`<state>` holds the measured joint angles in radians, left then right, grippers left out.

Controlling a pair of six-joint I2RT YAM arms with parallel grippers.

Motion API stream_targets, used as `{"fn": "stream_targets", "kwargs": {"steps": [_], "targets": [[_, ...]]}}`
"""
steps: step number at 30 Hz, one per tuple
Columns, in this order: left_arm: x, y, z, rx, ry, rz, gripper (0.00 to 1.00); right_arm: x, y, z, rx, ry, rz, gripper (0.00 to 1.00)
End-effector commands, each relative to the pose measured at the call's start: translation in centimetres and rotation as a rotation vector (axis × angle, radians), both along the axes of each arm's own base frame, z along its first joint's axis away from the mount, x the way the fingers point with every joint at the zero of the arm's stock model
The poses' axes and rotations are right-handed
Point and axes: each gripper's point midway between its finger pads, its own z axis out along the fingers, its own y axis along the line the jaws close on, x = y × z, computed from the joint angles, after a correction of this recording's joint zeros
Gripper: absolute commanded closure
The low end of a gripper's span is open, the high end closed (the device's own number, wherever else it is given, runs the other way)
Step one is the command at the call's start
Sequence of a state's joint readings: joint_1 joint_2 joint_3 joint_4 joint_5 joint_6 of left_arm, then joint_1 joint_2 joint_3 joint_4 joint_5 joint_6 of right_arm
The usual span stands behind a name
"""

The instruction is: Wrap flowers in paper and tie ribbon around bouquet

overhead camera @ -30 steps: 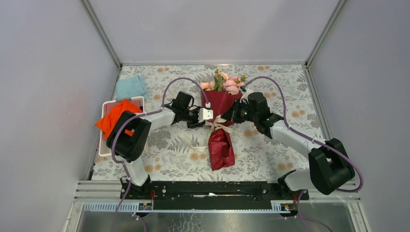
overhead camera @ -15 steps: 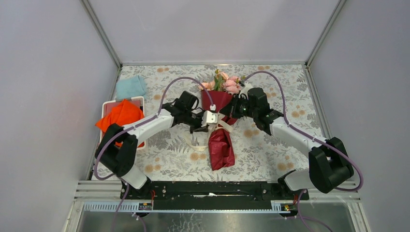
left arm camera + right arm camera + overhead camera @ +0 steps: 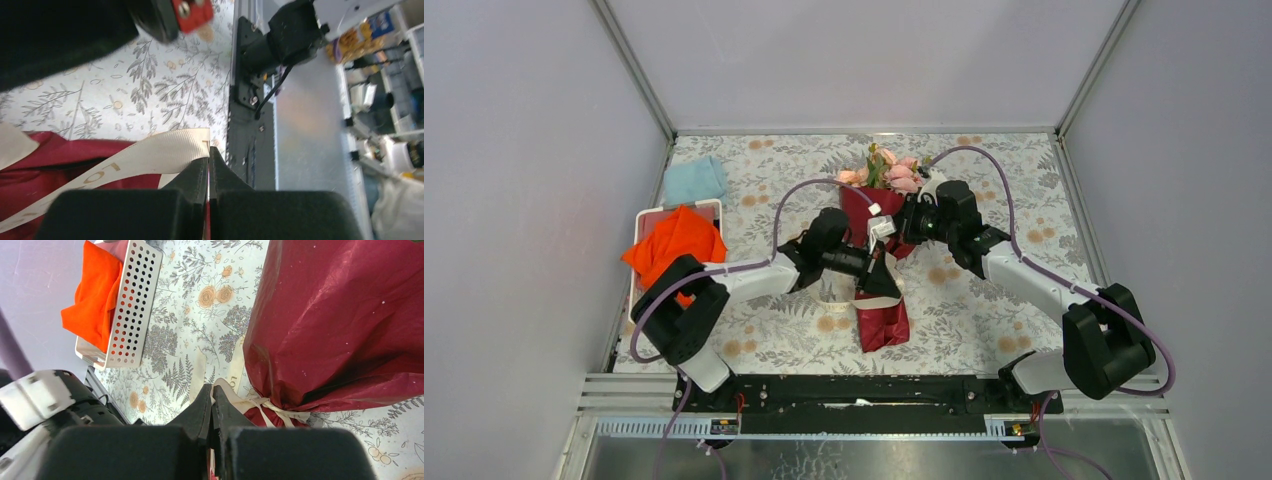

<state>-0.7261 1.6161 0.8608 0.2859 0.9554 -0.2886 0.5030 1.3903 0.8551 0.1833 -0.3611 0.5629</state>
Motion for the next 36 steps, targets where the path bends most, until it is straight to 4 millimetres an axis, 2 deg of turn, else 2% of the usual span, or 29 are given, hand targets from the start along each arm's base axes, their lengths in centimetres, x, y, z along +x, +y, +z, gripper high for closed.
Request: {"fn": "stream_targets", "kwargs": {"steps": [1,5,7,8,9,11,12,14,17,19,21,24,26,29,33,36], "targets": [[1.7,-3.4,4.9,-0.195,0.055,0.157,1.0,0.7,0.1,2.6,0.024,-0.056,0.008,1.0],[3.2,-4.3,6.0,-0.252,0.037,0.267,1.0,0.7,0.0,2.4,0.021,-0.051,0.003,1.0],[3.1,-4.4,5.5,-0.238,0.022,0.271,1.0,0.7,0.0,2.5,0.021,-0.052,0.003,1.0],[2.9,-4.2,4.6,-0.21,0.008,0.276,0.97,0.7,0.0,2.4,0.021,-0.051,0.003,1.0],[2.9,-3.8,3.4,-0.173,-0.011,0.286,0.85,0.7,0.0,2.4,0.02,-0.052,0.004,1.0],[3.1,-2.5,1.3,-0.091,-0.093,0.299,0.54,0.7,0.0,2.3,0.017,-0.048,0.004,1.0],[3.2,-1.8,0.7,-0.053,-0.164,0.287,0.44,0.7,-0.1,2.3,0.015,-0.049,0.005,1.0],[3.0,-0.4,0.4,0.004,-0.312,0.237,0.27,0.6,-0.2,2.2,0.005,-0.051,0.01,1.0],[2.5,1.5,0.4,0.068,-0.549,0.118,0.13,0.4,-0.2,2.1,-0.007,-0.052,0.023,1.0],[2.5,2.9,0.6,0.11,-0.684,0.053,0.12,0.2,-0.1,2.1,-0.009,-0.055,0.031,1.0],[3.5,4.7,1.4,0.133,-0.741,0.069,0.13,-0.1,0.4,2.3,-0.008,-0.068,0.049,1.0],[5.8,8.1,2.6,0.124,-0.641,0.169,0.21,-0.9,1.9,2.7,-0.015,-0.097,0.084,1.0],[7.2,10.3,1.8,0.148,-0.536,0.247,0.29,-1.4,3.4,3.1,-0.012,-0.115,0.117,1.0],[9.2,12.8,0.6,0.174,-0.536,0.353,0.34,-2.0,5.3,2.7,-0.04,-0.144,0.135,1.0],[13.3,16.1,0.1,0.232,-0.616,0.552,0.35,-3.6,8.3,0.6,-0.06,-0.153,0.213,0.91],[15.5,18.5,0.0,0.287,-0.694,0.661,0.35,-5.5,10.4,-1.2,-0.126,-0.167,0.329,0.73]]}}
